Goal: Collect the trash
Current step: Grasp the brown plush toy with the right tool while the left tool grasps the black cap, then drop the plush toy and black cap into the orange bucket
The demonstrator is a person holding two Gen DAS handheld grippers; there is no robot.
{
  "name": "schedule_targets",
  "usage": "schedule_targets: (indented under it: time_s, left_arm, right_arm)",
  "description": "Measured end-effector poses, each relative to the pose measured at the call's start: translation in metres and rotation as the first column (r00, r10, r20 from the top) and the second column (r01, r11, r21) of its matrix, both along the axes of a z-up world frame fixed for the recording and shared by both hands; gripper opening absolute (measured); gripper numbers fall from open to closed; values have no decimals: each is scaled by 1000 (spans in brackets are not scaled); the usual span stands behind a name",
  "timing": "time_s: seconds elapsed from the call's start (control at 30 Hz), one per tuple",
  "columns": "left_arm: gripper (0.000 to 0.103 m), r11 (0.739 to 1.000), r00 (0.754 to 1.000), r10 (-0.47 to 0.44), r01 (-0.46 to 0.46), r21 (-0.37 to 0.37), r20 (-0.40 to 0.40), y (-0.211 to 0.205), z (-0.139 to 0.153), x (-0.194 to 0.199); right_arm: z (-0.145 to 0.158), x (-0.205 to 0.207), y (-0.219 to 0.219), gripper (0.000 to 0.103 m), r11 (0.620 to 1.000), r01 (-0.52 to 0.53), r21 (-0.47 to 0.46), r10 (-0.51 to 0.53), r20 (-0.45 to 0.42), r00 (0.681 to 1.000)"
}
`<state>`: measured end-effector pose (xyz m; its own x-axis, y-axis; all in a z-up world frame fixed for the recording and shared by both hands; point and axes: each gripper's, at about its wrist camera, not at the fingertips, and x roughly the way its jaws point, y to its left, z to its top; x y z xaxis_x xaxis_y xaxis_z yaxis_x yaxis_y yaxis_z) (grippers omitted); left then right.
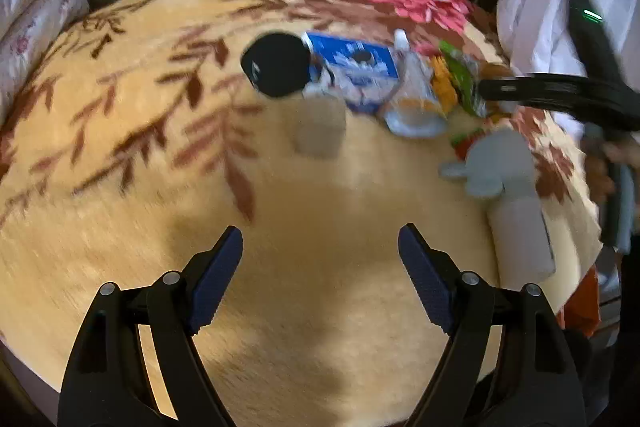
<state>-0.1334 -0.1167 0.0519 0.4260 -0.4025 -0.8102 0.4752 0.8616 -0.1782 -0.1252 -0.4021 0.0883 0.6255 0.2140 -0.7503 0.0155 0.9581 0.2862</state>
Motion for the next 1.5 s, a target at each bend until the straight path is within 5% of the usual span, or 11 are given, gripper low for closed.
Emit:
schedule_targets:
  time_s: [0.2, 0.53, 0.77, 0.8, 0.83, 0.9, 1.1, 1.27, 1.5]
  left_arm:
    - [84, 997, 996, 67, -69, 26, 67, 1, 18, 60]
    - [84, 987, 984, -115, 97, 131, 134, -32, -17, 123]
    - [84, 989, 986, -136, 129, 78, 97, -53, -24, 153]
    - [80, 989, 987, -129, 123, 78, 91, -55, -26, 156]
    - [58, 990, 989, -124, 118, 78, 75, -56, -30, 161]
    - [53, 991, 991, -127, 125, 45, 37, -55, -33, 164]
    - [51, 990, 987, -109, 97, 103, 121, -38, -16, 137]
    - [51, 998, 987, -33, 24, 60, 156, 8, 14, 104]
    - [51, 998, 977, 1, -13, 55, 213, 37, 47, 3]
  right_arm:
    - [17, -85, 3, 30, 995, 72, 63, -83, 186, 979]
    - [-24, -153, 20, 30, 987, 141, 76, -153, 184, 971]
    - [-43, -153, 25, 30, 984, 154, 90, -166, 145, 975]
    - [-46, -152, 27, 30, 984, 154, 93, -166, 143, 976]
    - [-46, -152, 29, 30, 984, 152, 94, -165, 142, 976]
    - [-47, -151, 33, 30, 984, 151, 98, -164, 144, 976]
    - [-38, -154, 49, 30, 988, 116, 98, -131, 171, 977]
    - [-30, -162, 66, 30, 993, 77, 87, -93, 194, 977]
    - [-25, -193, 105, 30, 999, 9, 46, -18, 201, 980]
